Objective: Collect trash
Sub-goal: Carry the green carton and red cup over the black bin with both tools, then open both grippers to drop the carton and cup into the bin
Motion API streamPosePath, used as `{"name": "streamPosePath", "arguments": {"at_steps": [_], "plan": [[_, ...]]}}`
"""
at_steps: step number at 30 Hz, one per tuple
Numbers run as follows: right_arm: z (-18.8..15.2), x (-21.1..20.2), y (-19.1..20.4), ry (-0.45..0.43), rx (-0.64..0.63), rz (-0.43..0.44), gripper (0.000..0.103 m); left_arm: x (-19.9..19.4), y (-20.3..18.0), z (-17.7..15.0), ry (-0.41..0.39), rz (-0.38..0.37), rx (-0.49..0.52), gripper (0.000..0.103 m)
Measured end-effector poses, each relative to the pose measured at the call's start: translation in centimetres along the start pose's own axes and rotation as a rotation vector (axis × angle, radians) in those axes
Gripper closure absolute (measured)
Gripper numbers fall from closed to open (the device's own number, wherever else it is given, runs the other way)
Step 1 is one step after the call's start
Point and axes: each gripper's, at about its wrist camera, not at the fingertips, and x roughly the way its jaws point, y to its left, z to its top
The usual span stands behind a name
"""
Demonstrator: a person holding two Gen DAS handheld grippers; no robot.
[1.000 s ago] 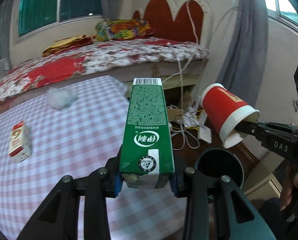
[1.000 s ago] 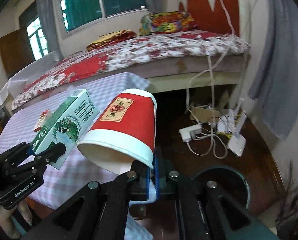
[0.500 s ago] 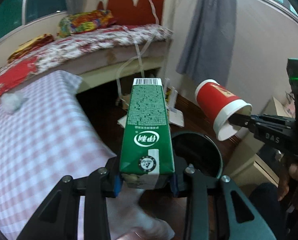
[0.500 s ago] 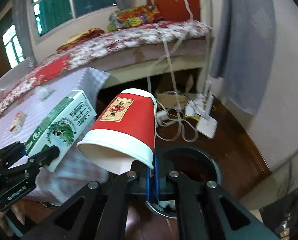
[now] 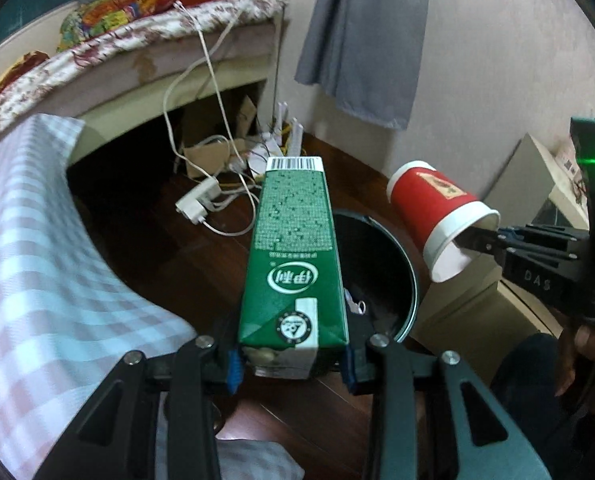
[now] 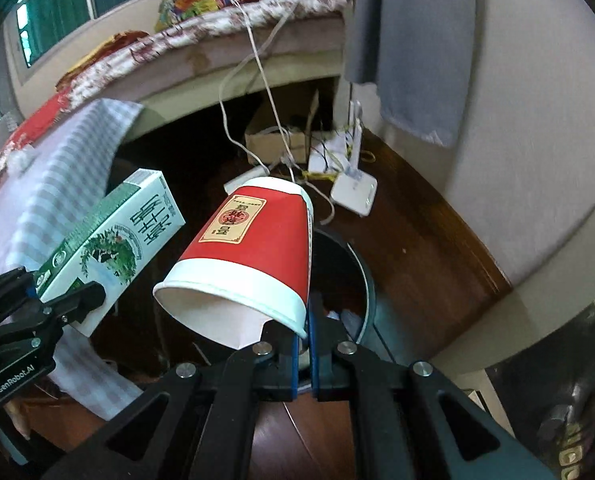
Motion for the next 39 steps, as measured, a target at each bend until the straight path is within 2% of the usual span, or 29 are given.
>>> {"name": "streamPosePath", "arguments": {"at_steps": [6,11,12,13,14,15,16,18,19,28,39], "plan": [[-0.6,3.6,-1.0,0.074,-0.002,-0.013,0.099,3.2,-1.5,0.4,0.07,-0.016,0.03,0.065],[-0.8,7.3,-1.6,0.145,-0.013,-0.008,0.098,6.1,-1.4,0.5,0.136,-0.043,0.001,0.063],[-0.8,8.0,-1.7,0.156,-0.013,-0.008,0.098,6.5,-1.4,0.4,0.148,-0.05,-0.003,0.056],[-0.8,8.8,-1.8,0.173,-0.013,-0.003,0.092,7.3,-1.2,0.4,0.179,-0.045,-0.009,0.044],[-0.9,9.5,-1.9,0.189,-0.015,-0.001,0.06,7.7,-1.2,0.5,0.192,-0.023,-0.004,0.037],[-0.8,10.0,-2.0,0.2,-0.017,-0.014,0.016,7.7,-1.2,0.6,0.189,-0.005,0.003,0.026],[-0.8,10.5,-2.3,0.214,-0.012,-0.036,0.005,7.5,-1.1,0.7,0.183,0.02,0.001,0.018],[-0.8,10.5,-2.8,0.215,0.001,-0.039,0.004,6.8,-0.7,0.8,0.159,0.052,-0.014,0.006],[-0.7,10.2,-3.0,0.206,0.005,-0.046,0.004,6.6,-0.5,0.7,0.153,0.066,-0.013,0.004],[-0.4,7.6,-2.8,0.151,-0.007,-0.08,0.0,5.7,-0.3,0.2,0.152,0.108,0.003,0.004],[0.8,3.1,-1.4,0.056,-0.018,-0.089,0.0,3.2,-1.0,0.7,0.096,0.1,0.013,0.004]]}}
